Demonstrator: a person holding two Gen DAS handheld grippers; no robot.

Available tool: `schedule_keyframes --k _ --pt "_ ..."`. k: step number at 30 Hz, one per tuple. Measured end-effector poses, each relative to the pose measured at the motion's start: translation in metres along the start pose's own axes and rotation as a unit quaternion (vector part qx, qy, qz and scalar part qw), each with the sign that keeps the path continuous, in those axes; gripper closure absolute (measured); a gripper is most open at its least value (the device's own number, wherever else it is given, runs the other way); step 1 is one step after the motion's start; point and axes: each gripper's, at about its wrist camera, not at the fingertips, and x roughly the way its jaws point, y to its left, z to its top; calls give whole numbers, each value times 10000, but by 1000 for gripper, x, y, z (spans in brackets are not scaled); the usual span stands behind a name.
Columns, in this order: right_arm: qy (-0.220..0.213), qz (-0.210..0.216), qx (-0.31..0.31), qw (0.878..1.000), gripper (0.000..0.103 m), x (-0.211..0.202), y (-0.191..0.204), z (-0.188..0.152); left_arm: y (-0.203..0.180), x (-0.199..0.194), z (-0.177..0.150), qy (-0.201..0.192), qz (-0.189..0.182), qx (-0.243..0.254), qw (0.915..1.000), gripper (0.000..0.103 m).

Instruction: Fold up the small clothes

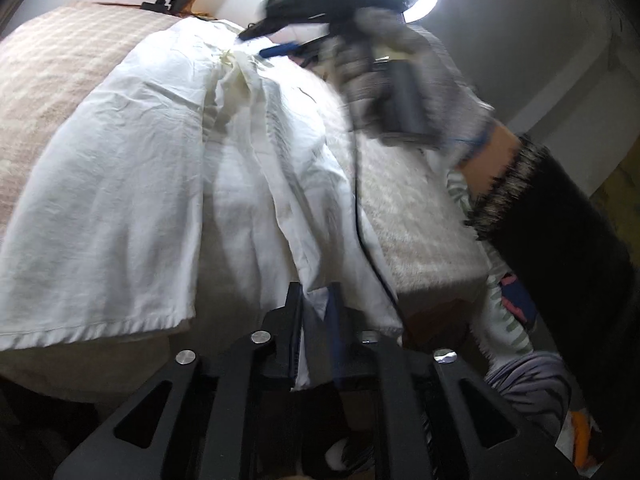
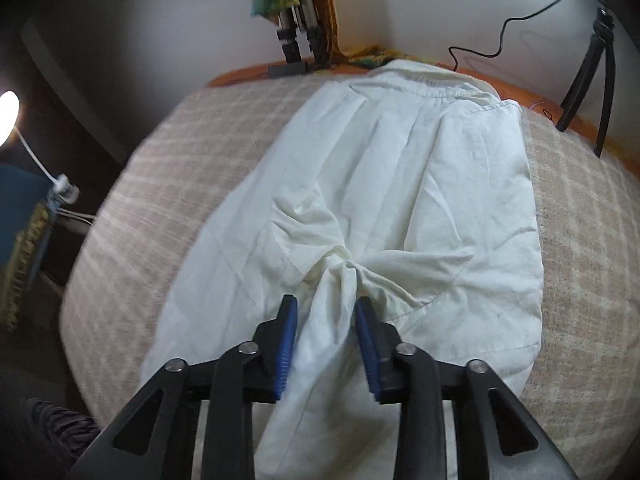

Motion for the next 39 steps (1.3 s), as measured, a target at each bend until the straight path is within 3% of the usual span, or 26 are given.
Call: schedule_keyframes --k 2,6,9,14,17,21,27,29,32,35,39 --pt "-389 366 277 9982 68 -41 -14 -15 -3 -12 0 -2 41 235 9997 90" --pt "-733 291 696 9945 66 -102 -41 -69 -2 -45 -1 -77 97 645 9978 87" --pt "-484 162 935 9943 68 -118 -53 -119 5 -67 6 -158 303 897 9954 83" --pt "-98 295 1002 9945 68 -117 -50 -183 33 -86 30 -299 699 839 9936 83" --pt "48 458 973 9942 68 -112 -44 -209 50 -83 39 -237 894 651 9936 72" --pt "279 539 790 9950 69 -101 -35 -226 66 -75 44 -146 1169 515 9917 72" --pt "418 822 902 9917 70 -87 -34 -243 95 -67 38 203 1103 -7 9937 72" --pt "498 1033 973 9886 88 -85 -35 -247 100 -65 37 264 1087 -77 9937 72" --pt "300 1202 979 9875 100 -100 -27 -251 99 -66 36 263 1111 -59 9934 72" --pt "282 1018 965 9897 99 -102 -26 -254 98 -64 35 328 1103 -17 9934 72" --pt "411 1125 1021 9875 95 -96 -32 -254 94 -63 33 408 1027 -13 9939 72"
